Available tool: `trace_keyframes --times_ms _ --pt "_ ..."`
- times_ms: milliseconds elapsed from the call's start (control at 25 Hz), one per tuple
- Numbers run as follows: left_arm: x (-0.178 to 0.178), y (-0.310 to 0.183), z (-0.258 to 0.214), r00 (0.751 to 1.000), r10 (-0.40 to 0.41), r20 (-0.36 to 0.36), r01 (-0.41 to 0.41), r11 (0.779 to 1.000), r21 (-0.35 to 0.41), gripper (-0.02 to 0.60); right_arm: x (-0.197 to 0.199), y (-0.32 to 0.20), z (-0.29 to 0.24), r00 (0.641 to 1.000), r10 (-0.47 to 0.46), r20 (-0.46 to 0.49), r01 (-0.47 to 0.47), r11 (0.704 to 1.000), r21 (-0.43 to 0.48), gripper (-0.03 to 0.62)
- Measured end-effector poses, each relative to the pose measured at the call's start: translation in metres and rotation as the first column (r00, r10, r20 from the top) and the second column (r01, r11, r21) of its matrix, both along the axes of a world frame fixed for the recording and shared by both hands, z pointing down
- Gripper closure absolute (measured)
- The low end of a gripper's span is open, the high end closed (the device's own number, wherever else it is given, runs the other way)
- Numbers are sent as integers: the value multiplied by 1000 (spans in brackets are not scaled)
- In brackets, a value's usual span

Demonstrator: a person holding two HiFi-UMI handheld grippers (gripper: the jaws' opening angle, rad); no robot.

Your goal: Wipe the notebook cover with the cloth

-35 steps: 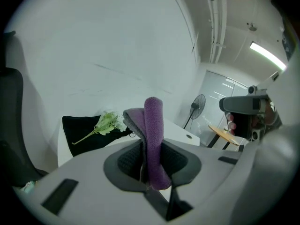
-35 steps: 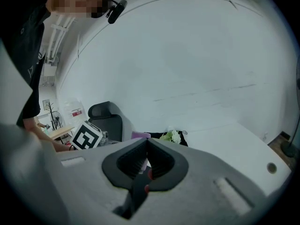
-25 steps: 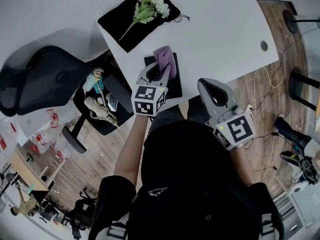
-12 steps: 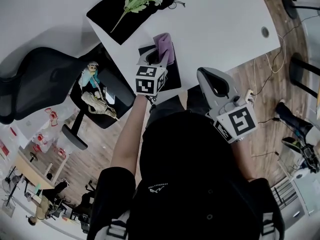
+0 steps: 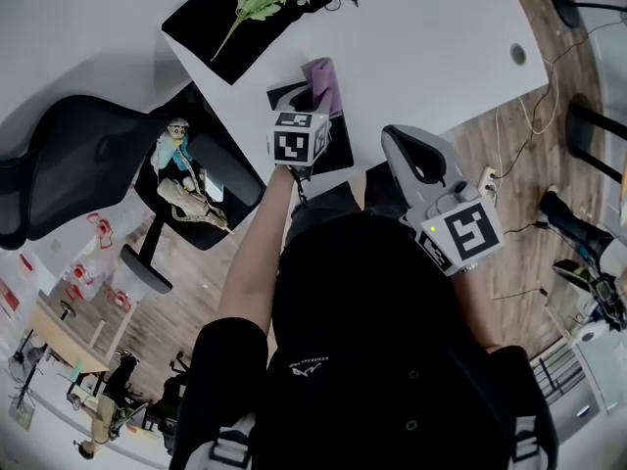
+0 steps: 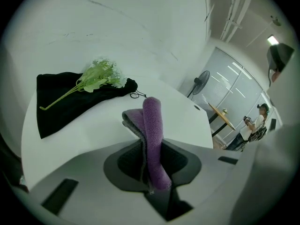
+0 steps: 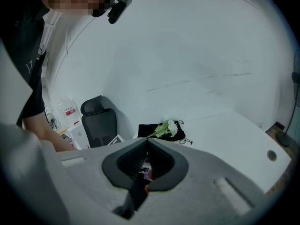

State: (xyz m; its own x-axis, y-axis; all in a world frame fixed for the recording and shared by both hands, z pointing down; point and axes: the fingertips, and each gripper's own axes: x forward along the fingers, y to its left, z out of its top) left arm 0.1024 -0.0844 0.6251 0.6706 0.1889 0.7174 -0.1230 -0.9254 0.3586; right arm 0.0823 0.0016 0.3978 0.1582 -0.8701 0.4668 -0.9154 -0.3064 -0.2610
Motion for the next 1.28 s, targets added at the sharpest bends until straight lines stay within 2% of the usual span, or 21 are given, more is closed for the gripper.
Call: trace_keyframes --times_ms 200,400,640,800,1280 --pt "1 -1 6 1000 21 23 -22 999 49 495 -2 -2 1 1000 -8 1 8 1000 -5 589" --pt "6 1 8 994 106 19 -107 983 151 495 -4 -4 2 1000 -16 1 16 1000 -7 589" --pt "4 -1 7 998 70 7 -70 993 99 495 -6 -6 -2 1000 -28 -12 27 1000 -7 589" --pt "5 -2 8 997 73 11 -74 989 128 495 -8 -7 0 1000 -26 -14 26 1000 -10 589" --pt "2 -7 11 998 67 6 -68 990 124 495 -11 -6 -1 999 -23 -26 23 1000 -13 589"
